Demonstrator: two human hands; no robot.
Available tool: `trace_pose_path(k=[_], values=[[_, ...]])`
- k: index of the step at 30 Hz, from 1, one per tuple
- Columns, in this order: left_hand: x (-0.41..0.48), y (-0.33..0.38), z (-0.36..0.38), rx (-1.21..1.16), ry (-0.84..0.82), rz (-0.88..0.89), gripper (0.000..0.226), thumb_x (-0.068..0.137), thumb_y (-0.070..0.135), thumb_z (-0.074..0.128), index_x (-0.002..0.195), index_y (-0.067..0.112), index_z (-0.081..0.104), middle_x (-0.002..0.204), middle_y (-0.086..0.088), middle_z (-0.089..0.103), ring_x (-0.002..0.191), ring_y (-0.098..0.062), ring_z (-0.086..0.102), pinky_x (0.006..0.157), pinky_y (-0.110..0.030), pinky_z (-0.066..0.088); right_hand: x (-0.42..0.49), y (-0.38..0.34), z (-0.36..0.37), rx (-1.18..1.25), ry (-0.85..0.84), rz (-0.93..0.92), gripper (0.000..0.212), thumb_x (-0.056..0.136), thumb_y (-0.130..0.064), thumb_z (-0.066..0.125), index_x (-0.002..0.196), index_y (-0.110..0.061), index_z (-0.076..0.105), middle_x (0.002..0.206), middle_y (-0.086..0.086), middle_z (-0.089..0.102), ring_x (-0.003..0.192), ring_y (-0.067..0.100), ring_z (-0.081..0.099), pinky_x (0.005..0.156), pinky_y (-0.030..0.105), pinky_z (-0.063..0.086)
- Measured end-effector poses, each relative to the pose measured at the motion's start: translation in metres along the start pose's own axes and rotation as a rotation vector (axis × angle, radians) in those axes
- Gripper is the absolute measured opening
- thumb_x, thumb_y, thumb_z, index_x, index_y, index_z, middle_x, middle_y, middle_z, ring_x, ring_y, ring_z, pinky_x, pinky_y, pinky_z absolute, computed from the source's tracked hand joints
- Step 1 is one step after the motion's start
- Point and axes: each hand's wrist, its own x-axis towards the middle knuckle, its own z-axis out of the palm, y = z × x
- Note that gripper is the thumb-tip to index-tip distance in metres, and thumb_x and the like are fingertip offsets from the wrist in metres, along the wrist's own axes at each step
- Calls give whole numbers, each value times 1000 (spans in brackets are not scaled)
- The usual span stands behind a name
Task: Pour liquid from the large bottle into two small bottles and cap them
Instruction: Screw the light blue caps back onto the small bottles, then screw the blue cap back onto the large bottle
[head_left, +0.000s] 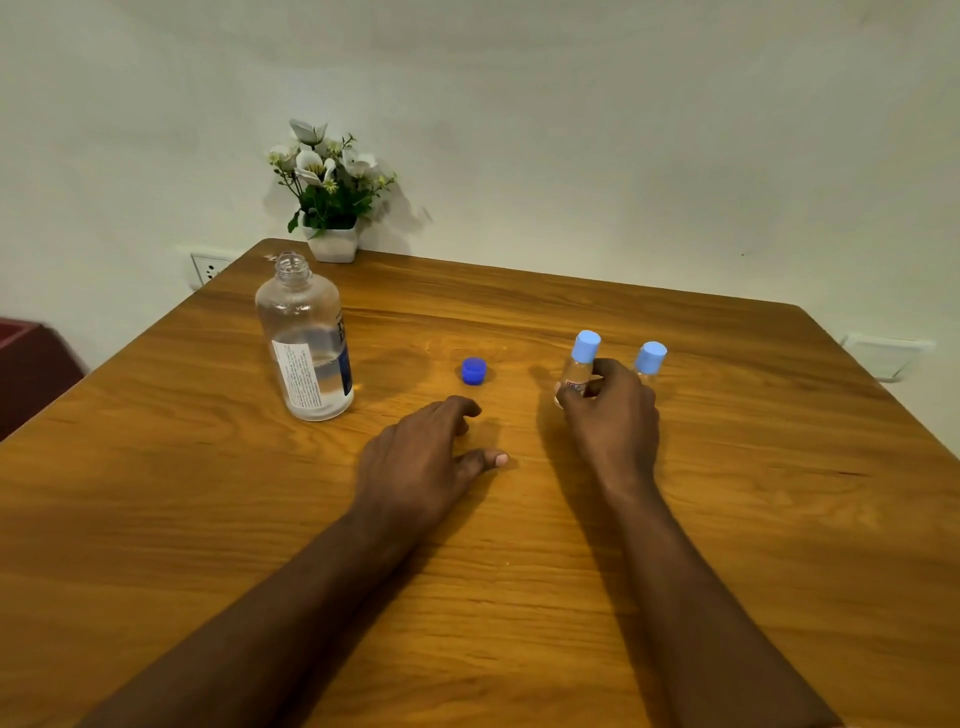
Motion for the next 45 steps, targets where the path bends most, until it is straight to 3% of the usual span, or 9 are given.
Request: trace_pose_path(k=[10, 15, 19, 24, 29, 33, 37, 41, 45], values=[[0, -3, 1, -17, 37, 9, 51, 83, 57, 59, 127, 33, 53, 117, 14, 61, 102, -4, 55, 80, -27, 46, -11, 5, -8, -1, 22, 21, 40, 81, -28, 74, 116, -9, 67, 104, 10, 73, 103, 33, 64, 86, 41, 49], [-4, -9, -1, -19, 84, 28, 34, 91, 44, 55, 122, 32, 60, 112, 13, 64, 93, -5, 58, 81, -29, 49, -30, -3, -6, 0, -49, -82, 17, 89, -26, 64, 92, -13, 74, 85, 8, 74, 83, 29, 68, 74, 39, 53], [-8, -10, -6, -65, 157, 28, 25, 92, 44, 54, 103, 31, 71, 95, 10, 69, 81, -8, 60, 70, -34, 50, -34, -27, 16, -37, -181, -138, 42, 90, -50, 57, 71, -14, 68, 66, 4, 67, 67, 24, 64, 59, 38, 51], [-13, -21, -12, -101, 208, -43, 36, 92, 51, 49, 90, 25, 73, 86, 8, 70, 74, -10, 62, 66, -37, 52, -20, -56, 38, -113, -218, -91, 48, 84, -48, 66, 116, -12, 64, 114, 7, 67, 107, 26, 60, 72, 31, 44], [-19, -37, -24, -196, 348, -171, 39, 90, 52, 51, 77, 22, 73, 72, 8, 69, 66, -8, 61, 60, -38, 53, -11, -67, 53, -170, -206, -44, 38, 83, -44, 69, 108, -15, 64, 113, 8, 66, 104, 30, 61, 80, 39, 51], [-17, -49, -34, -262, 504, -343, 33, 86, 51, 59, 71, 22, 64, 67, 9, 63, 67, -13, 60, 58, -35, 50, -9, -76, 54, -89, -242, -100, 31, 82, -34, 71, 106, -15, 67, 108, 6, 68, 99, 25, 62, 74, 33, 47], [-13, -61, -38, -350, 609, -453, 33, 77, 44, 71, 88, 23, 48, 89, 3, 56, 81, -18, 55, 59, -31, 39, -6, -112, 43, 55, -317, -270, 31, 78, -23, 73, 107, -13, 67, 108, 4, 68, 98, 20, 63, 76, 32, 49], [-12, -69, -40, -374, 648, -436, 68, 71, 37, 79, 123, 19, 39, 125, -3, 46, 101, -12, 47, 70, -31, 42, -1, -158, 28, 73, -380, -508, 27, 76, -16, 73, 103, -13, 70, 102, 4, 70, 89, 19, 66, 77, 34, 54], [0, -80, -44, -380, 525, -462, 98, 67, 45, 81, 143, 25, 23, 146, -2, 38, 128, -24, 44, 90, -40, 47, 5, -191, 20, 22, -484, -706, 40, 83, -16, 70, 123, -15, 65, 122, 6, 66, 105, 18, 60, 87, 29, 45]])
